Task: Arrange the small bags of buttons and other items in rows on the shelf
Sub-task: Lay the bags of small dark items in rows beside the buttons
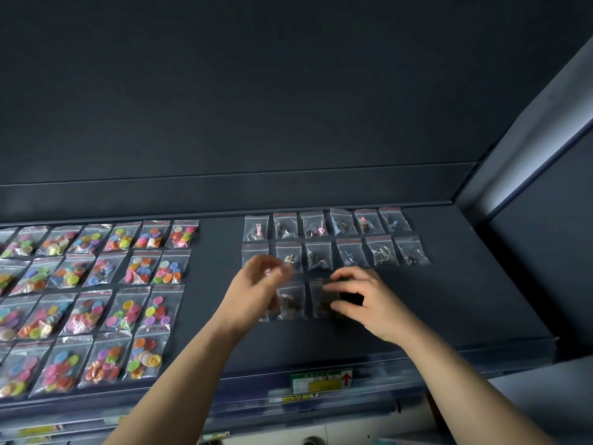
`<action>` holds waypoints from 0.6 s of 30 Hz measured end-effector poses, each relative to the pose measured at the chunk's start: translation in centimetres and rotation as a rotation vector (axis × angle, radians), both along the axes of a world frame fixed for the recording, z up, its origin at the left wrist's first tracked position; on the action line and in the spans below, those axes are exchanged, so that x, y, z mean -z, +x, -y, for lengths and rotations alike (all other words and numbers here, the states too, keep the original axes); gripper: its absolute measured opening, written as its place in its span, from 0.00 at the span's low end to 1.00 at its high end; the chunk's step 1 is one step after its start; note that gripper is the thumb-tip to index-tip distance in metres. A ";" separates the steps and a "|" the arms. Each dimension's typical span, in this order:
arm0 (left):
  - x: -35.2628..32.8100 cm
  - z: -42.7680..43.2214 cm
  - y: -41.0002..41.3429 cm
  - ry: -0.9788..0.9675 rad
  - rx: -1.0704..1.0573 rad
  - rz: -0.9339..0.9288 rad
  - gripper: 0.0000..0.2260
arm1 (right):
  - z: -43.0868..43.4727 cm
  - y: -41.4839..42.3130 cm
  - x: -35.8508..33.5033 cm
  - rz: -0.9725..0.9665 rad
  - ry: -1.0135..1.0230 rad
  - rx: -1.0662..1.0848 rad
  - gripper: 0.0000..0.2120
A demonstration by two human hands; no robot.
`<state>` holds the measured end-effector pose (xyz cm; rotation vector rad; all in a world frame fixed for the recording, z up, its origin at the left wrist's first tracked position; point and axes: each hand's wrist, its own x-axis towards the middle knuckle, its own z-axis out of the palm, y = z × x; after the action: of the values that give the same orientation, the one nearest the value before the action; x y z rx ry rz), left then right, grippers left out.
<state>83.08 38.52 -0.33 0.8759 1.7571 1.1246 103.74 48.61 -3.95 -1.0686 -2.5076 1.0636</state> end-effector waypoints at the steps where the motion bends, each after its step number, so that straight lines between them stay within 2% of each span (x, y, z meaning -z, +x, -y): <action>1: -0.6 -0.1 0.2 0.014 -0.036 0.206 0.09 | 0.1 0.0 -0.5 -0.047 -0.013 0.034 0.12; 3: -1.1 -0.6 0.6 0.062 -0.101 0.485 0.05 | 0.3 0.0 -1.7 -0.154 -0.068 0.110 0.11; 5: -1.3 -1.3 1.1 0.101 -0.135 0.583 0.06 | 0.8 -0.1 -2.9 -0.282 -0.190 0.192 0.09; 8: -1.3 -2.1 2.1 0.165 -0.074 0.685 0.05 | 1.7 -0.5 -4.5 -0.414 -0.398 0.247 0.07; 10: -1.3 -2.5 2.8 0.203 0.001 0.728 0.05 | 2.0 -0.9 -5.0 -0.447 -0.463 0.252 0.07; 14: -0.9 -2.8 4.1 0.221 0.099 0.812 0.11 | 2.0 -1.1 -4.7 -0.422 -0.425 0.296 0.05; 18: -1.1 -2.5 4.3 0.128 0.079 0.666 0.11 | 1.4 0.2 -4.4 -0.480 -0.472 0.354 0.02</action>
<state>87.34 40.99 0.73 0.5440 1.1040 1.2983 103.96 47.20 0.48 -1.1389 -1.6641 1.6060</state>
